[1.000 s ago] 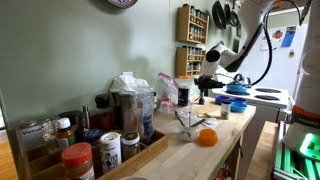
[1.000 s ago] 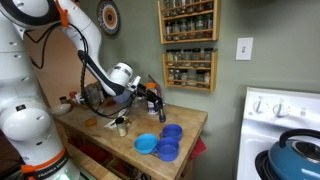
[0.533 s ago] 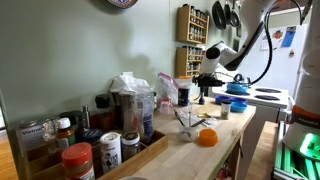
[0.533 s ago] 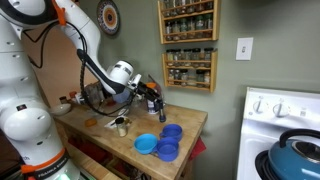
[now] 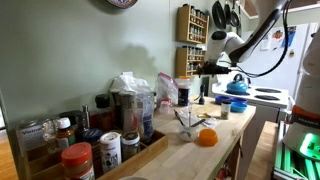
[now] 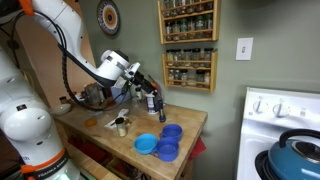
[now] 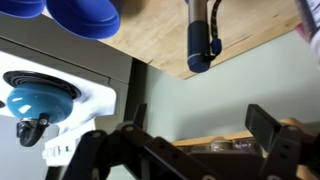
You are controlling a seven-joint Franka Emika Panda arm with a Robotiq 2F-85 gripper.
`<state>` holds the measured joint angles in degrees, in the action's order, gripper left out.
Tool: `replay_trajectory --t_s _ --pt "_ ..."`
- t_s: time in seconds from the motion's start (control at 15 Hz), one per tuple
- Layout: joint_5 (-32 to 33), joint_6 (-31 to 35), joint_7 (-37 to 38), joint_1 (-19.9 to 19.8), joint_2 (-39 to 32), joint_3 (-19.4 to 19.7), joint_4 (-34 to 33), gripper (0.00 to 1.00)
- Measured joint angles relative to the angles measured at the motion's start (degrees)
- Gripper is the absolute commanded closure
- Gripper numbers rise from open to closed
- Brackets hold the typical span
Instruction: Place the flashlight upright on the table
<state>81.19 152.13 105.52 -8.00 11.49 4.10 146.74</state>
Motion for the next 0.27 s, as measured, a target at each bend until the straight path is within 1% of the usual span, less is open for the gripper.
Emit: replay_trajectory --t_s 0.27 --pt "-6.12 14.18 -15.60 -0.03 7.72 3.62 5.23 0.00"
